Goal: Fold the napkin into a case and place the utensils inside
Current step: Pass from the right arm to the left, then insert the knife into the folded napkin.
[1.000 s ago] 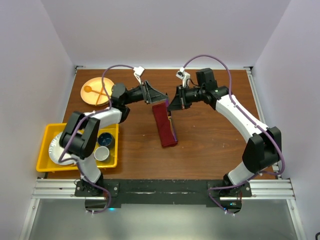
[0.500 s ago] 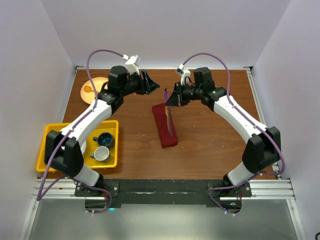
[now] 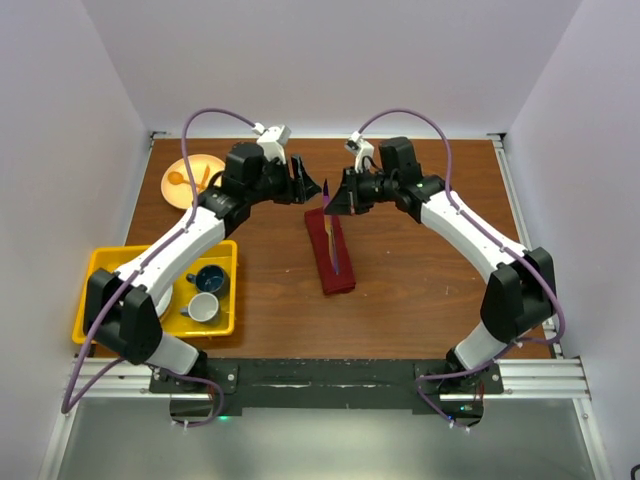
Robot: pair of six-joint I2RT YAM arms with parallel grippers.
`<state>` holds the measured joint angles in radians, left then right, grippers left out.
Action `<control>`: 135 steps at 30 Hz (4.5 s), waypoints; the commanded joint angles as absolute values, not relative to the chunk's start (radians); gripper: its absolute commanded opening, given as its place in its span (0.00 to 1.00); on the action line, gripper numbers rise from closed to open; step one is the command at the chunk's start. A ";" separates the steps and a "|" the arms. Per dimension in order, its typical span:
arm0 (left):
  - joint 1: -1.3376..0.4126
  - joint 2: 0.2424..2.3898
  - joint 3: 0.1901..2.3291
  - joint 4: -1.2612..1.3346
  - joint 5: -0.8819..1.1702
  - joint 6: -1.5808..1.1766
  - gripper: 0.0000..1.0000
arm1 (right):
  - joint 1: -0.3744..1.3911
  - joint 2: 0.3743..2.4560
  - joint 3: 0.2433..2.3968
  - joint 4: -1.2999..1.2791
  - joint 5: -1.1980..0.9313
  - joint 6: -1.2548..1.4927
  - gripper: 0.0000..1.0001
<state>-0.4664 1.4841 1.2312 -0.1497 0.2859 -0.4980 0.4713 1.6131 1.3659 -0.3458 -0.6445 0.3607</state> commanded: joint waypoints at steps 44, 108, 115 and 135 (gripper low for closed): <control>-0.499 1.731 1.554 -0.418 0.114 -0.600 0.00 | 0.428 1.516 1.324 -0.442 -0.526 -0.060 0.36; -0.469 2.149 1.760 -0.572 0.147 -0.689 0.00 | 0.653 1.546 0.811 -0.203 -0.457 -0.802 0.17; -0.474 2.137 1.738 -0.574 0.138 -0.707 0.00 | 0.658 1.546 0.811 -0.204 -0.453 -0.804 0.17; -0.443 2.076 1.684 -0.565 0.094 -0.752 0.00 | 0.733 1.431 0.851 -0.522 -0.649 -1.137 0.15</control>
<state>-0.4553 2.1437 1.7020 -0.5720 0.0998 -0.7227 0.7090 1.3968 0.8200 -0.4450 -0.5945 -1.0161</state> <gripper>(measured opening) 0.153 0.183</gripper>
